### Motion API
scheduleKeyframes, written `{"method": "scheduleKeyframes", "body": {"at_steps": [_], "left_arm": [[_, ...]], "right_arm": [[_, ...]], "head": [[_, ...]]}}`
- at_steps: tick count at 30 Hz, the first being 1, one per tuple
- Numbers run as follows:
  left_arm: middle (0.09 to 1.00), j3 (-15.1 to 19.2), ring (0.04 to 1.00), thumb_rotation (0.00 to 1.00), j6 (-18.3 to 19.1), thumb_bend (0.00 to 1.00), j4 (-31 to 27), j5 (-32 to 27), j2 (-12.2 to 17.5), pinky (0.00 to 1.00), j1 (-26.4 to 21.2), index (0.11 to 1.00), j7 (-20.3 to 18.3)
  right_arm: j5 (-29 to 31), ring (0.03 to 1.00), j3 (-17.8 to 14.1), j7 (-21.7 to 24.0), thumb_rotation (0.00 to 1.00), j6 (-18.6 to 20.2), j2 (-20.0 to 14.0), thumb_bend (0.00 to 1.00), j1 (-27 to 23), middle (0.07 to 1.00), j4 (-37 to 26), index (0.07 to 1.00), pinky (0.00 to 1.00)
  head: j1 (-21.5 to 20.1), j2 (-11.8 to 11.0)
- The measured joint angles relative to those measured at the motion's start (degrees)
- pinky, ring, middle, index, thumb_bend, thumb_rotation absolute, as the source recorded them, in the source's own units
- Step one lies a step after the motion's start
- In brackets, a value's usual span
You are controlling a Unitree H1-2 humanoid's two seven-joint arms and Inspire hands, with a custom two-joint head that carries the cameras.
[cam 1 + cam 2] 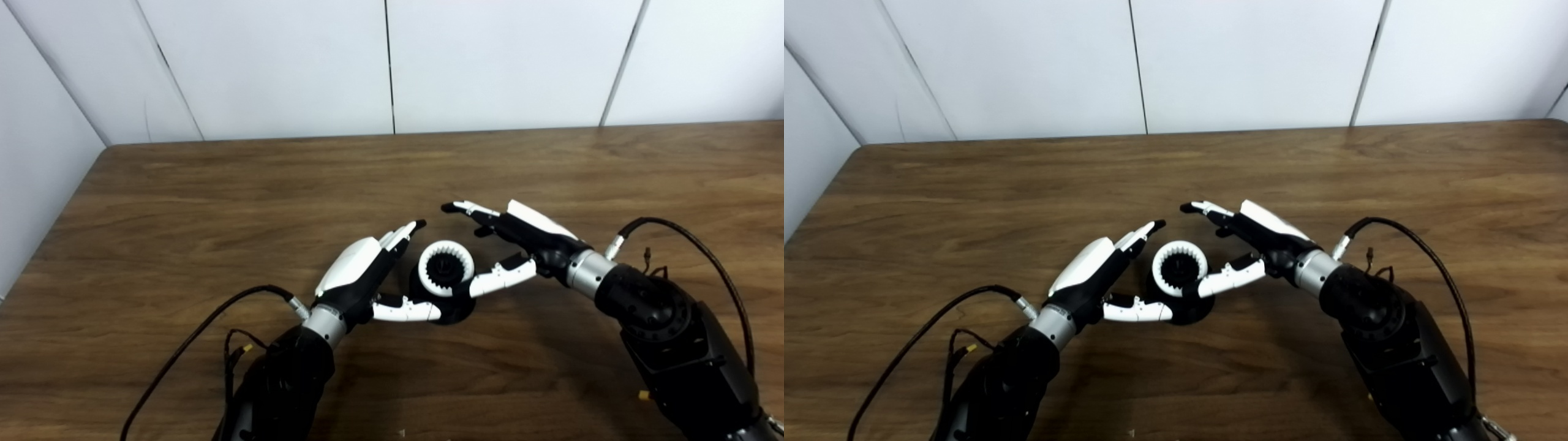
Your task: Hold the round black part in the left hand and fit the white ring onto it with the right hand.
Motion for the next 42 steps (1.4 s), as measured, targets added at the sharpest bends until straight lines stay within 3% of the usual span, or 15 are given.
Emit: {"method": "scheduleKeyframes", "body": {"at_steps": [9, 19, 24, 35, 42], "left_arm": [[1.0, -0.2, 1.0, 0.55, 0.0, 1.0, 0.0, -0.1, 0.0, 0.9, 0.1, 1.0, 0.2], [1.0, -0.6, 1.0, 0.56, 0.1, 1.0, 0.0, 0.0, -0.1, 0.88, 0.2, 1.0, 0.6], [1.0, -1.0, 1.0, 0.55, 0.3, 1.0, -0.3, 0.2, -0.2, 0.89, 0.2, 1.0, 0.8], [1.0, -1.5, 1.0, 0.55, 0.3, 1.0, -0.9, 0.1, -0.3, 0.89, 0.4, 1.0, 0.8], [1.0, -1.5, 1.0, 0.54, 0.4, 1.0, -2.1, 0.1, -0.3, 0.89, 0.4, 1.0, 0.8]], "right_arm": [[-0.3, 0.931, -0.7, -2.0, 0.62, 3.7, 1.2, 0.98, -1.3, 0.932, 0.0, 0.926, 0.93], [-1.7, 0.899, -0.4, -6.7, 0.59, 3.4, 3.8, 0.95, -2.0, 0.905, 6.0, 0.904, 0.85], [-2.1, 0.875, -0.2, -9.2, 0.56, 1.9, 4.1, 0.94, -2.1, 0.884, 8.9, 0.889, 0.83], [-2.8, 0.871, 0.3, -15.6, 0.48, -5.4, 5.0, 0.93, -3.2, 0.874, 15.5, 0.868, 0.83], [-2.6, 0.87, 0.3, -16.1, 0.5, -6.3, 5.0, 0.94, -3.2, 0.875, 16.3, 0.877, 0.81]], "head": [[-0.1, 0.1], [0.1, 0.0], [0.1, 0.0], [0.5, 0.0], [0.4, 0.0]]}}
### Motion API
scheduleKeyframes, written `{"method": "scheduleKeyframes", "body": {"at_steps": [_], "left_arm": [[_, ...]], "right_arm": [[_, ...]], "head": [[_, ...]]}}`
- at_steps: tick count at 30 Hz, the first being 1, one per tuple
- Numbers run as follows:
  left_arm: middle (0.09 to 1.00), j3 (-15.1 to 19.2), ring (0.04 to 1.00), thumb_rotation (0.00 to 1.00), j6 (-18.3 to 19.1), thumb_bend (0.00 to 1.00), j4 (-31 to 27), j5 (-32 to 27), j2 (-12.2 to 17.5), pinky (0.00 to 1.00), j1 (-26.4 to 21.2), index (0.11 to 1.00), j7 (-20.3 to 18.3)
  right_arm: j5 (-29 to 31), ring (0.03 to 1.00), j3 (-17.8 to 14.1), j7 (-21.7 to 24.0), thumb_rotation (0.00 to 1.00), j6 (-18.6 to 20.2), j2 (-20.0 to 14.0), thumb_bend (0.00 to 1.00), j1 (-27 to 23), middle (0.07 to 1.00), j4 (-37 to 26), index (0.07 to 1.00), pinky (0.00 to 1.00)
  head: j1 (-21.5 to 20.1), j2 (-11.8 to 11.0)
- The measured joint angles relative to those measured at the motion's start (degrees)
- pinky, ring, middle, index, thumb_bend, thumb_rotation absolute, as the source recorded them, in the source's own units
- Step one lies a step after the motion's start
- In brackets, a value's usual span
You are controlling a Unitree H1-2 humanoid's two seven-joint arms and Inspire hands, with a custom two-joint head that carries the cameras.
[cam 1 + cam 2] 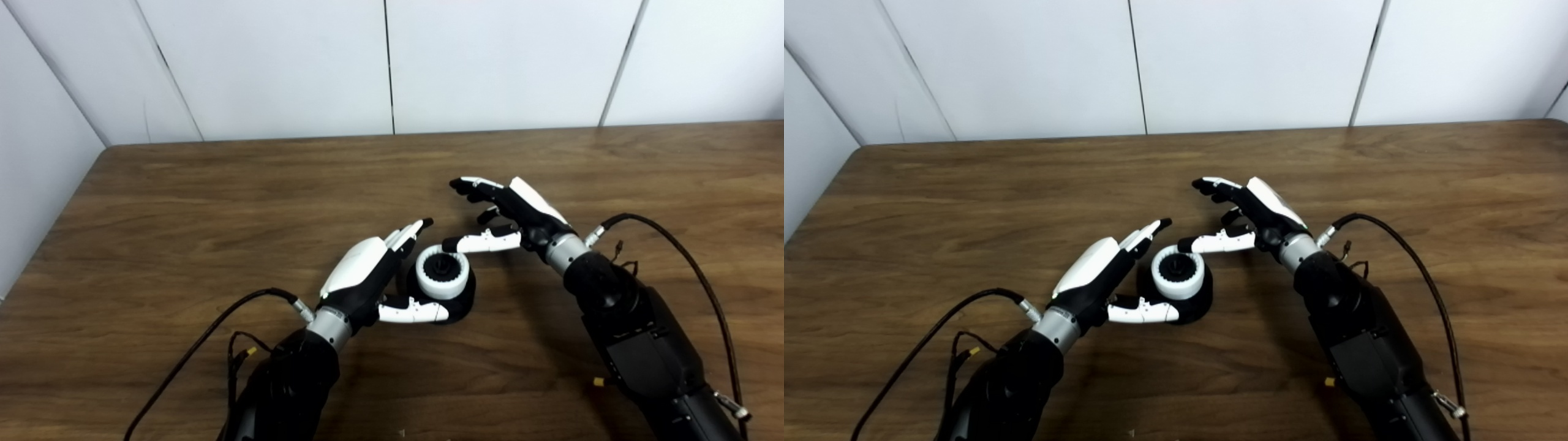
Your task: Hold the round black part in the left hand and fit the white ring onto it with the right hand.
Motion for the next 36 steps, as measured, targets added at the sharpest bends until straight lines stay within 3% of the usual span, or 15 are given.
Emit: {"method": "scheduleKeyframes", "body": {"at_steps": [5, 10, 16, 20, 23, 24, 25, 27, 31, 36], "left_arm": [[1.0, 0.0, 1.0, 0.55, 0.0, 1.0, 0.0, 0.0, 0.0, 0.87, 0.0, 1.0, 0.0], [1.0, 0.1, 1.0, 0.55, -0.1, 1.0, 0.2, -0.1, 0.0, 0.89, 0.5, 1.0, 1.3], [0.993, 2.0, 1.0, 0.57, -1.5, 0.99, 0.4, -1.8, -0.2, 0.91, 0.9, 1.0, 3.2], [0.972, 6.5, 0.982, 0.69, -2.0, 0.9, 0.2, -6.1, -2.4, 0.92, 2.7, 1.0, 6.2], [0.943, 9.4, 0.946, 0.93, -2.4, 0.71, -0.2, -10.1, -3.8, 0.94, 4.2, 0.994, 7.8], [0.939, 11.2, 0.943, 0.96, -2.4, 0.7, -0.5, -11.7, -4.8, 0.94, 4.8, 0.992, 8.7], [0.959, 12.7, 0.973, 0.97, -2.4, 0.69, -0.7, -12.6, -5.7, 0.97, 5.2, 0.997, 10.1], [0.976, 14.9, 0.992, 0.98, -2.2, 0.69, -1.2, -16.0, -6.9, 0.99, 5.6, 1.0, 11.0], [0.992, 18.6, 1.0, 0.98, -2.1, 0.69, -2.2, -23.4, -10.4, 1.0, 5.7, 1.0, 12.7], [0.999, 19.2, 1.0, 0.98, -2.2, 0.67, -2.1, -26.6, -11.9, 1.0, 6.1, 1.0, 13.7]], "right_arm": [[0.5, 0.882, -0.2, 0.1, 0.5, 0.3, 0.0, 0.96, 0.1, 0.879, -0.1, 0.873, 0.86], [6.2, 0.917, -3.9, 1.6, 0.58, 2.1, 0.8, 1.0, 1.3, 0.89, -1.5, 0.877, 0.92], [10.7, 0.901, -5.6, 3.7, 0.58, 4.7, 0.3, 1.0, 2.8, 0.894, -6.0, 0.875, 0.86], [14.2, 0.89, -8.2, 4.2, 0.64, 5.6, 0.1, 0.9, 3.3, 0.889, -9.7, 0.87, 0.84], [17.2, 0.875, -10.5, 3.9, 0.72, 7.4, 0.8, 0.69, 4.9, 0.906, -12.7, 0.881, 0.77], [18.4, 0.875, -11.6, 3.4, 0.73, 8.0, 1.6, 0.67, 5.8, 0.909, -14.1, 0.883, 0.77], [19.3, 0.905, -12.5, 2.8, 0.8, 8.6, 2.6, 0.55, 6.9, 0.934, -15.8, 0.906, 0.81], [20.9, 0.941, -12.8, 2.6, 0.89, 9.2, 3.3, 0.47, 8.1, 0.963, -17.2, 0.925, 0.87], [24.3, 0.968, -14.4, 2.3, 0.99, 10.9, 4.2, 0.48, 10.0, 0.975, -20.4, 0.932, 0.92], [26.2, 0.967, -15.9, 0.4, 1.0, 11.9, 4.5, 0.51, 11.3, 0.965, -21.4, 0.927, 0.92]], "head": [[-0.2, -0.1], [-0.2, -0.1], [-0.4, -0.4], [-0.6, -0.4], [-0.6, -0.4], [-0.7, -0.3], [-0.8, -0.3], [-1.1, -0.4], [-1.2, -0.5], [-0.8, -2.3]]}}
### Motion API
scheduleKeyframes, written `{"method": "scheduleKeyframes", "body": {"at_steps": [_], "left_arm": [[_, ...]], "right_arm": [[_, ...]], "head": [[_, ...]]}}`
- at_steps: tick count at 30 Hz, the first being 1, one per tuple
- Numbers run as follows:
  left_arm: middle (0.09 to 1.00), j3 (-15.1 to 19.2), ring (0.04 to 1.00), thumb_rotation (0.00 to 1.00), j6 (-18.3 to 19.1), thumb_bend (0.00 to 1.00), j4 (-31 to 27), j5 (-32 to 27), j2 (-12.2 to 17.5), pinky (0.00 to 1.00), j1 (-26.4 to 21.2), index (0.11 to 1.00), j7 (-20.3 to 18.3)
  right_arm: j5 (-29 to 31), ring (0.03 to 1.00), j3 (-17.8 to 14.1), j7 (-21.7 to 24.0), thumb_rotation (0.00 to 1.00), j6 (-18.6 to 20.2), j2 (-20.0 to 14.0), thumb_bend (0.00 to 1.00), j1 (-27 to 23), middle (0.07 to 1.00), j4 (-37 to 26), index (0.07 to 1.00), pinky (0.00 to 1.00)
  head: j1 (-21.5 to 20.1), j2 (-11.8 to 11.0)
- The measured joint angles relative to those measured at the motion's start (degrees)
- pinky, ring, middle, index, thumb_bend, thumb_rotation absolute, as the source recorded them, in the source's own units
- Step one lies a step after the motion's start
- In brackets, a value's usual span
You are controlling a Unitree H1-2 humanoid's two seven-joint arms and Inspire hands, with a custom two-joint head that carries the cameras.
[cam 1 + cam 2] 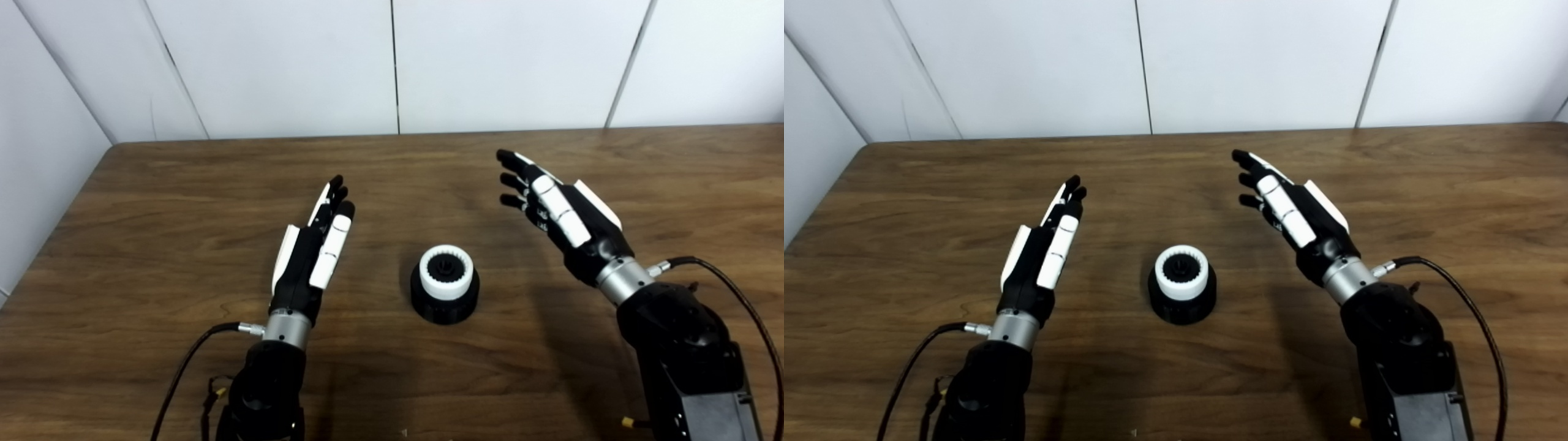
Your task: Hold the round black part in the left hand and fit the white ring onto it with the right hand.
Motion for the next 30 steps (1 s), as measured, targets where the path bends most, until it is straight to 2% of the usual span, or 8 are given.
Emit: {"method": "scheduleKeyframes", "body": {"at_steps": [5, 6, 10, 13, 19, 21, 23, 30], "left_arm": [[1.0, 0.9, 1.0, 1.0, -0.4, 0.63, 0.0, -2.9, -0.3, 1.0, 1.9, 1.0, 1.7], [1.0, 1.1, 1.0, 1.0, -0.4, 0.6, 0.0, -3.5, -0.5, 1.0, 2.3, 1.0, 1.9], [1.0, 1.8, 1.0, 1.0, -0.4, 0.6, 0.0, -5.3, -0.8, 1.0, 3.0, 1.0, 3.1], [1.0, 1.9, 1.0, 1.0, -0.4, 0.59, 0.0, -5.7, -0.7, 1.0, 3.6, 1.0, 3.5], [1.0, 2.0, 1.0, 1.0, -0.3, 0.57, 0.0, -6.7, -0.7, 1.0, 3.6, 1.0, 4.2], [1.0, 2.0, 1.0, 1.0, -0.3, 0.55, 0.0, -7.3, -0.8, 1.0, 3.6, 1.0, 4.3], [1.0, 2.2, 1.0, 1.0, -0.3, 0.52, 0.0, -7.7, -0.9, 1.0, 3.6, 1.0, 4.6], [1.0, 4.1, 1.0, 1.0, 1.4, 0.49, -2.4, -9.9, -0.8, 1.0, 3.6, 1.0, 5.8]], "right_arm": [[3.2, 0.979, -1.5, -2.0, 1.0, 0.0, 1.8, 0.49, 2.2, 0.969, -0.5, 0.934, 0.94], [3.5, 0.983, -1.5, -2.3, 1.0, 0.0, 2.1, 0.47, 2.7, 0.975, -0.5, 0.94, 0.95], [5.1, 0.975, -1.7, -3.4, 1.0, 0.0, 2.8, 0.41, 3.6, 0.975, -0.6, 0.944, 0.94], [5.8, 0.983, -2.1, -4.5, 1.0, 0.0, 3.2, 0.38, 4.1, 0.984, -0.6, 0.955, 0.96], [8.0, 0.991, -3.4, -6.0, 1.0, 0.0, 4.0, 0.42, 4.4, 0.987, -0.6, 0.95, 0.99], [8.7, 0.988, -3.8, -6.6, 1.0, 0.0, 4.5, 0.42, 4.4, 0.983, -0.6, 0.94, 1.0], [9.1, 0.995, -4.1, -7.2, 1.0, 0.0, 5.0, 0.43, 4.5, 0.988, -0.6, 0.943, 1.0], [11.0, 0.991, -4.5, -8.5, 1.0, 0.0, 6.1, 0.46, 5.0, 0.986, -0.6, 0.933, 1.0]], "head": [[0.0, -0.7], [0.0, -1.1], [0.0, -2.4], [0.0, -2.0], [0.8, -1.5], [1.4, -2.3], [1.9, -2.0], [1.3, -1.9]]}}
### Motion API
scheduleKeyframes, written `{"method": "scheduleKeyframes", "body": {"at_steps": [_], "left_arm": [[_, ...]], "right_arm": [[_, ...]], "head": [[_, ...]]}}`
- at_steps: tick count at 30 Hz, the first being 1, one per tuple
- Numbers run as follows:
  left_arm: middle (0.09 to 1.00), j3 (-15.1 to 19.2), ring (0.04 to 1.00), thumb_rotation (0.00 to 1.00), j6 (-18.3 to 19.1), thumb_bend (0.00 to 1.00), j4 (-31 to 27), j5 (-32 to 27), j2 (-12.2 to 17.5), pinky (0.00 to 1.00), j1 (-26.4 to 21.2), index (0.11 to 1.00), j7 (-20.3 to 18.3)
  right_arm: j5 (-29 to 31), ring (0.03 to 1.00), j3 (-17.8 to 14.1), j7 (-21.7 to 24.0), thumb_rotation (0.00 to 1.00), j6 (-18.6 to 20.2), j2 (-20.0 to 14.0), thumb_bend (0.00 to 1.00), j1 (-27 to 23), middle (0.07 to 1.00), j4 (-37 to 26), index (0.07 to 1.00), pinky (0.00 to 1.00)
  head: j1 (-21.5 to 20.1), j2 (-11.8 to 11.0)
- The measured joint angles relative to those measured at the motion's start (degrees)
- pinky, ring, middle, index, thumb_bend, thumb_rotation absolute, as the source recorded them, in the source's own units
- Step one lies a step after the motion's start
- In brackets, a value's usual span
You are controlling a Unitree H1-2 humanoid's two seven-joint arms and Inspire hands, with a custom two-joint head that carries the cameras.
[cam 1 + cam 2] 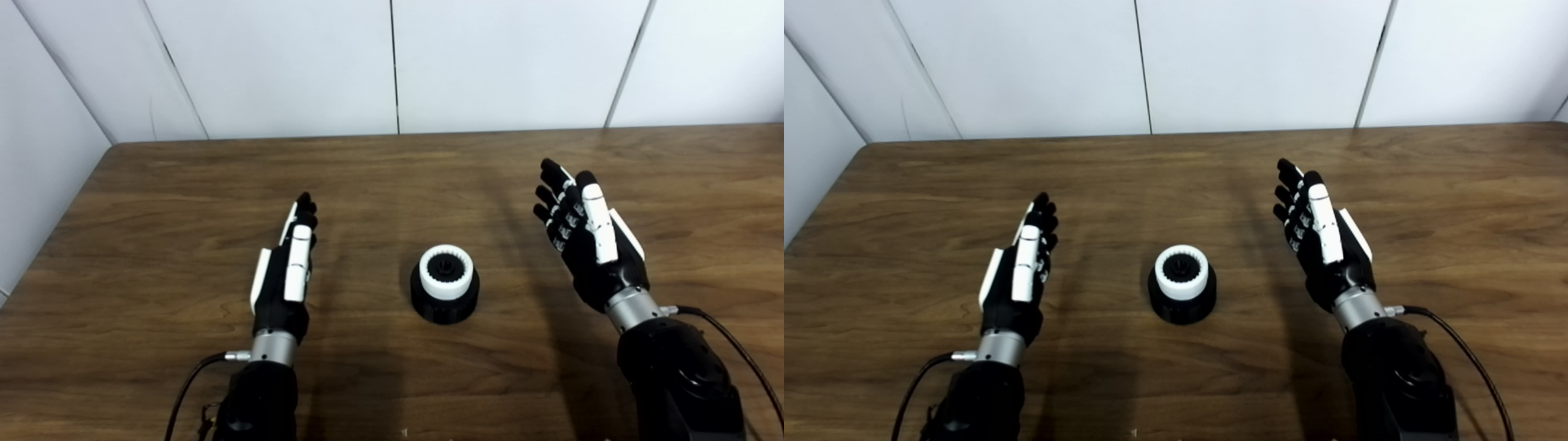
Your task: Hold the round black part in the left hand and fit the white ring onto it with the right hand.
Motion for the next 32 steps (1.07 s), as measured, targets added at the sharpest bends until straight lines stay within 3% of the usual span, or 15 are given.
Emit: {"method": "scheduleKeyframes", "body": {"at_steps": [12, 32], "left_arm": [[1.0, 1.6, 1.0, 1.0, 1.3, 0.51, -1.4, -3.2, 0.0, 1.0, 0.4, 1.0, 0.9], [1.0, 2.8, 1.0, 1.0, 3.1, 0.47, -2.4, -4.3, 1.6, 1.0, 0.9, 1.0, 2.6]], "right_arm": [[1.4, 1.0, 0.2, -0.5, 1.0, 0.0, 0.9, 0.48, 0.5, 0.993, 0.0, 0.938, 1.0], [2.4, 1.0, -0.9, -2.4, 1.0, -0.7, 2.1, 0.5, 0.6, 0.992, 0.3, 0.944, 1.0]], "head": [[2.9, 0.8], [1.6, 1.1]]}}
